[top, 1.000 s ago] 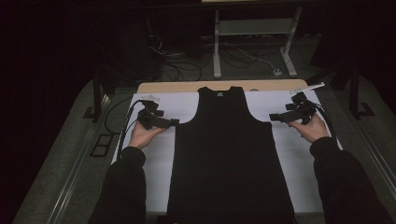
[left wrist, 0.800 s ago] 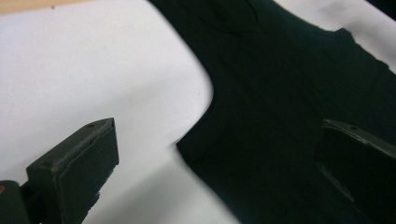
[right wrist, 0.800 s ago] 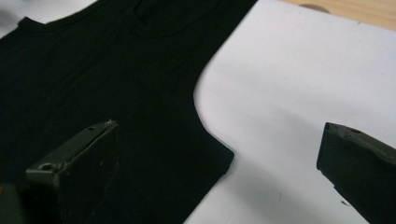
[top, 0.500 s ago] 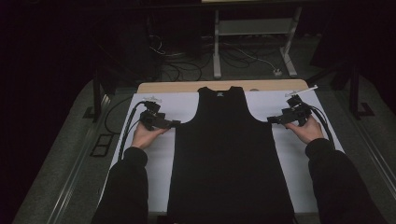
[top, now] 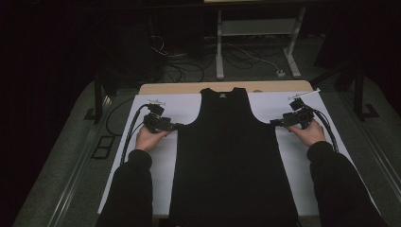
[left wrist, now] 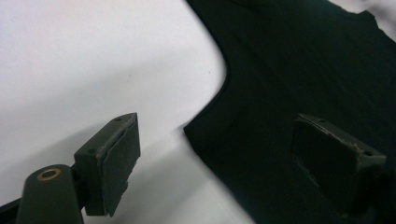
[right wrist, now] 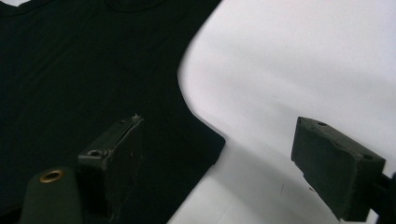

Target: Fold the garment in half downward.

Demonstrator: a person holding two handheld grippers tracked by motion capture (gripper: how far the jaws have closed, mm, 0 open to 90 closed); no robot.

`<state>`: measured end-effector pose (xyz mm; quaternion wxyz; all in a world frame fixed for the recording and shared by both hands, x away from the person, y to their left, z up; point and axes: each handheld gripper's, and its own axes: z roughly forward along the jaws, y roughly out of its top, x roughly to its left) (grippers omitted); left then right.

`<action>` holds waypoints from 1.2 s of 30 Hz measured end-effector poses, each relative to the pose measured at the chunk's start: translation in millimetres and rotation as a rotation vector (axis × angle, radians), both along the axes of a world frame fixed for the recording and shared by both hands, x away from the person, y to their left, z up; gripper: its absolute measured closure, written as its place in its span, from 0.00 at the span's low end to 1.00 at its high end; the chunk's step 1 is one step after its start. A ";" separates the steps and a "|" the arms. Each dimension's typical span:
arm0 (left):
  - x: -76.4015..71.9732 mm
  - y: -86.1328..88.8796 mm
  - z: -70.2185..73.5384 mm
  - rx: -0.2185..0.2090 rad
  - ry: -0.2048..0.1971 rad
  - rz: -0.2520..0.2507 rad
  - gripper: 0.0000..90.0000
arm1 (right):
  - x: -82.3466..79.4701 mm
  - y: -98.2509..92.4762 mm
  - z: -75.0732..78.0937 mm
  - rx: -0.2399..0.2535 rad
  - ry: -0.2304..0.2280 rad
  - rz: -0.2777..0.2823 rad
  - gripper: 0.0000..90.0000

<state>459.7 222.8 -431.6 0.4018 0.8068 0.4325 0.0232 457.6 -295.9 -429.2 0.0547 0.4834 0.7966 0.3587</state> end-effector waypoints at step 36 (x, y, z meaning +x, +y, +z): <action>1.3 -9.9 -14.0 0.040 -0.001 0.002 0.67 | -3.3 13.7 -14.2 -0.018 0.001 -0.013 0.65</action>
